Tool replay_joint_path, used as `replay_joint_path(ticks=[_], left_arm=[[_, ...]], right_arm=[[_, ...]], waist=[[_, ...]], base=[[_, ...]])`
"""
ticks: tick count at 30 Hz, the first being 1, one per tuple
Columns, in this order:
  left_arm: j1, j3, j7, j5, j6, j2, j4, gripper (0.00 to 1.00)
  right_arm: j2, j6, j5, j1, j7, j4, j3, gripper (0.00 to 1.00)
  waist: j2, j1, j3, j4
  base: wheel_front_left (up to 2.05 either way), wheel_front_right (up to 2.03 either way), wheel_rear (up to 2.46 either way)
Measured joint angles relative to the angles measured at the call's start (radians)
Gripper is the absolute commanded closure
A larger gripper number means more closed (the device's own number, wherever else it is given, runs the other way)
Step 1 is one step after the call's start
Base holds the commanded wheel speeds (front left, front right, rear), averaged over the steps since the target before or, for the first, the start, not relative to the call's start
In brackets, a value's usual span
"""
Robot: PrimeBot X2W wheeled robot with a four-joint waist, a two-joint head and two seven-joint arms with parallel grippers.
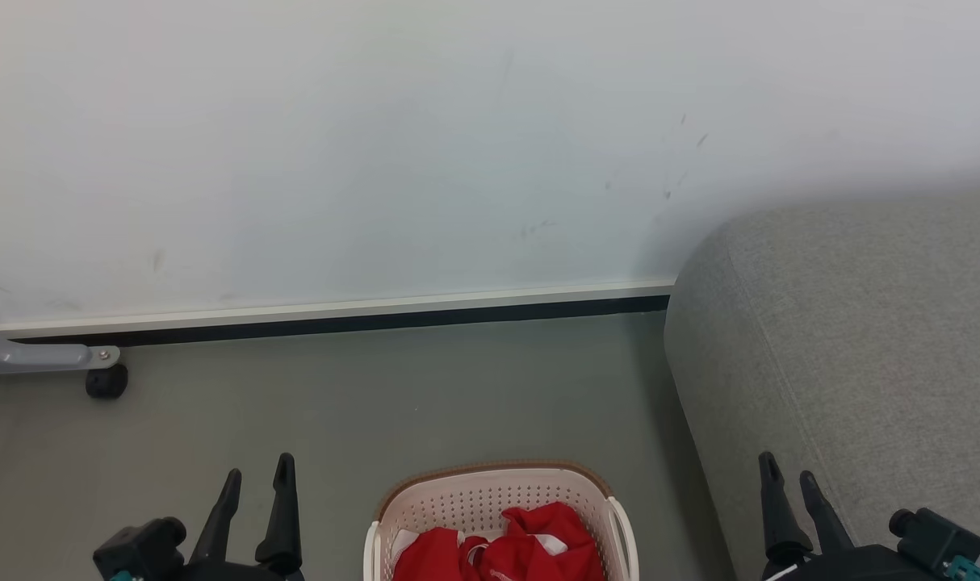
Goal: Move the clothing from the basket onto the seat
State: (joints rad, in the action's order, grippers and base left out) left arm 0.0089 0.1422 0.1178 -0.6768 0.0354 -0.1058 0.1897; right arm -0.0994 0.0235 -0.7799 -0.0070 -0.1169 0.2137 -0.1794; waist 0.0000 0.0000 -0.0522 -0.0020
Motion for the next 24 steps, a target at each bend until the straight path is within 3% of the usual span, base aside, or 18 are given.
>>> replay_joint_path(ticks=[24], left_arm=[[0.056,0.036,0.078,0.315,0.049,-0.018,-0.039,0.0]], right_arm=[[-0.033,0.045,0.283,0.039,-0.079,-0.041,-0.089,0.0]], waist=[[0.0,0.0,-0.025,-0.003]], base=[[0.0,0.0,0.0]])
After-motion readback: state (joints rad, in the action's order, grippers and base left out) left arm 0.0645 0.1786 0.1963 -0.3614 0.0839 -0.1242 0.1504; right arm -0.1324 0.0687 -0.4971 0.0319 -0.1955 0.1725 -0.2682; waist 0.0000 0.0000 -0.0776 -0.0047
